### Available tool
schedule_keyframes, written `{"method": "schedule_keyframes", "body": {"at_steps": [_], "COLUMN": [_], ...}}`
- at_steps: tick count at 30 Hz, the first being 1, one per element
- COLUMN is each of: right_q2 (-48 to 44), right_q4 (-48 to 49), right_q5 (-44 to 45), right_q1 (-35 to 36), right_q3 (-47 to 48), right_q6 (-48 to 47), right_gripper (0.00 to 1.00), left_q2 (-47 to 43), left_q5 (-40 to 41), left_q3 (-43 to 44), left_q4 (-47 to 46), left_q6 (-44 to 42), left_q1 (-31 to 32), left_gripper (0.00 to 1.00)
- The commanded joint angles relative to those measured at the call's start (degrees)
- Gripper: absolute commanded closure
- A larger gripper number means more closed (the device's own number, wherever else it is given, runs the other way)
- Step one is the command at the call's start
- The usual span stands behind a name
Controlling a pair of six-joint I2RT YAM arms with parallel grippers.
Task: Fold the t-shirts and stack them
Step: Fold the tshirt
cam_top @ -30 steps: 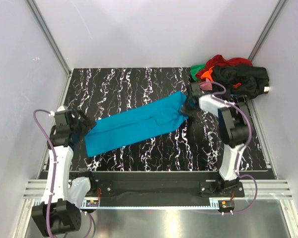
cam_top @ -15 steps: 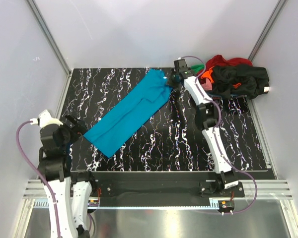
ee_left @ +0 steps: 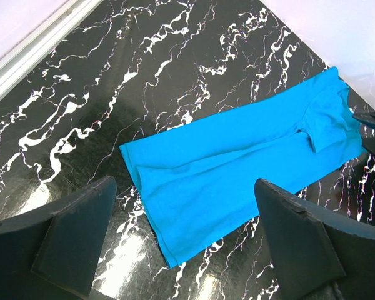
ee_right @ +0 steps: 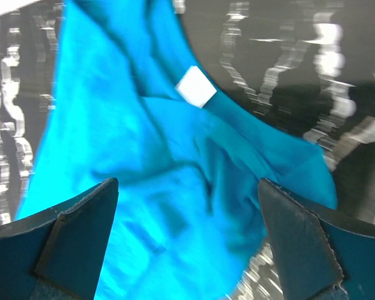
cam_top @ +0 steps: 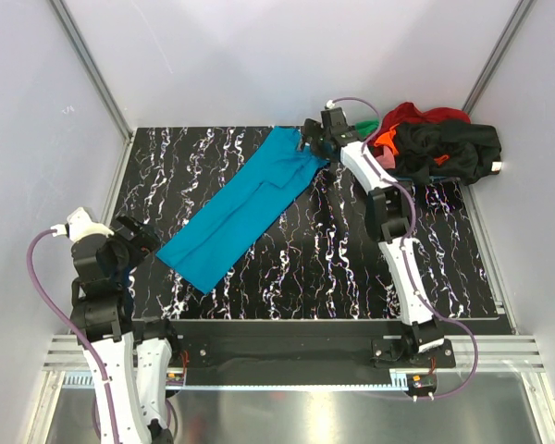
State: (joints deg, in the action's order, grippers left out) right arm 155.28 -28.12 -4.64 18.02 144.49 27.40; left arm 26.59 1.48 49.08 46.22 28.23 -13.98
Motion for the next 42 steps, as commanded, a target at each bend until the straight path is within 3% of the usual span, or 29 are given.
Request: {"method": "schedule_keyframes", "body": {"at_steps": [1,8,11,15,19,25,29,42], "right_q2": [-10.5,-21.9,-27.4,-36.8,-41.4,-42.3,-40.9,-34.4], "right_q4": [-0.8,-6.2,-8.5,-7.5,-5.3,1.5,8.6,12.3], "right_q5": [8.5,14.0,15.4,13.2,11.0,3.0,-1.1,-1.9], "right_q1": [0.0,0.7,3.2,10.3,19.3,32.3,37.2,42.6], "right_q3": [-3.5,-11.9,-19.7,-36.1,-45.9,-54.6,-59.3,-57.1], "right_q6": [-4.8,-4.5,-3.8,0.0,5.5,16.1,21.6,29.0], "right_gripper": [0.01,0.00,0.00,0.00,0.00,0.00,0.00,0.04], "left_q2": [-0.9,-2.0,-2.1,-2.6,-2.7,-2.9,-2.9,-3.0], "left_q5": [-1.0,-1.1,-1.1,-1.1,-1.1,-1.1,-1.1,-1.1], "left_q3": [-0.6,-0.7,-0.7,-0.7,-0.7,-0.7,-0.7,-0.8], "left_q4": [-3.0,-3.0,-3.1,-3.1,-3.2,-3.2,-3.2,-3.2], "left_q6": [-1.3,-1.2,-1.3,-1.3,-1.3,-1.4,-1.4,-1.5], "left_q1": [-0.3,-0.3,-0.3,-0.3,-0.4,-0.3,-0.3,-0.3], "left_gripper": [0.01,0.01,0.01,0.01,0.01,0.01,0.01,0.01]}}
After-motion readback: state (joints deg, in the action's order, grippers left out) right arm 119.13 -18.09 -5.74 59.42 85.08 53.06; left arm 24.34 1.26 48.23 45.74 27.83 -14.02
